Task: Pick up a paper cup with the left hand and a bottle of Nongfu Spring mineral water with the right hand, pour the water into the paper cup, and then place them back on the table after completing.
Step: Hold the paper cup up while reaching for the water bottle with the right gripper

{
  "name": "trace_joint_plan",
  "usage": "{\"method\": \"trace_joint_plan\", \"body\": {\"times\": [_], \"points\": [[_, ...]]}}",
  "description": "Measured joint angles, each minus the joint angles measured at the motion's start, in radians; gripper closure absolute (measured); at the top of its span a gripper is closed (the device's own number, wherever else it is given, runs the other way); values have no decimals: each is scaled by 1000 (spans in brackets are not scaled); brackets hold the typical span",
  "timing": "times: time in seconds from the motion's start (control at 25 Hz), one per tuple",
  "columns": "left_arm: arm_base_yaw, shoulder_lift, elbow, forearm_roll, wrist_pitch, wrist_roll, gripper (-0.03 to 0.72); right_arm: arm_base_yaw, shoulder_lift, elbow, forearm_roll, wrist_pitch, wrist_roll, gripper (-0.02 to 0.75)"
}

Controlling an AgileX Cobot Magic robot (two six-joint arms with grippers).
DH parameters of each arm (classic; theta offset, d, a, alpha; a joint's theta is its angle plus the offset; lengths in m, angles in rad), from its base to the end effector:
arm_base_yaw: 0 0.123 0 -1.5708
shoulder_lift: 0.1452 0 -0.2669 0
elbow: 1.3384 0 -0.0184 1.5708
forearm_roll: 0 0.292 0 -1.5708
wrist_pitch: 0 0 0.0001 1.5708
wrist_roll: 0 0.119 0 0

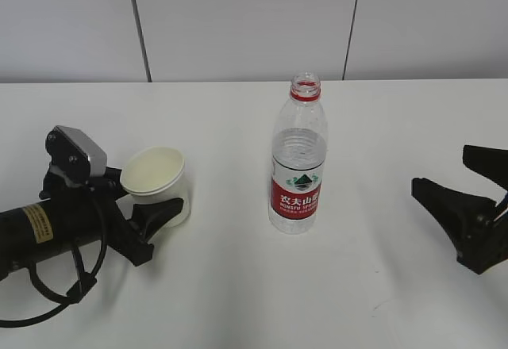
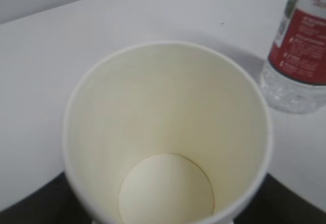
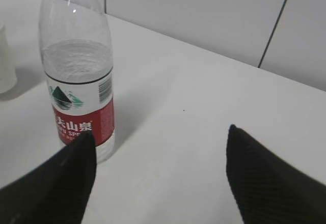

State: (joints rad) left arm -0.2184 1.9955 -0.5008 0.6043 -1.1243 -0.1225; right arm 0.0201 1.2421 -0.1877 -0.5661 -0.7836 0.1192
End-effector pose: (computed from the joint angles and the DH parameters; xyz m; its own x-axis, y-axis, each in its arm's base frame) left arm 0.2847 -0.1256 0.0262 -0.2335 0.1983 -0.9519 0.7023 0.7114 -0.0241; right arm 0.2374 0.0498 0.1262 -0.1379 -0.2797 -0.9501 -0.4452 0.8744 -0.1928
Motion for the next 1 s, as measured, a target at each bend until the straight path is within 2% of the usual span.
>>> {"method": "trace_joint_plan", "body": {"times": [0.12, 0.32, 0.6, 1.0], "points": [[0, 0, 0, 47, -12, 0, 242, 0, 48, -15, -28, -45, 30, 150], [0, 0, 1, 56, -13, 0, 242, 0, 152, -67, -156, -85, 66, 150], [0, 1, 1, 65, -13, 0, 243, 0, 320, -143, -264, -158, 76, 150], [0, 1, 1, 65, -13, 0, 243, 80, 492, -253, -279, -191, 76, 150]]}}
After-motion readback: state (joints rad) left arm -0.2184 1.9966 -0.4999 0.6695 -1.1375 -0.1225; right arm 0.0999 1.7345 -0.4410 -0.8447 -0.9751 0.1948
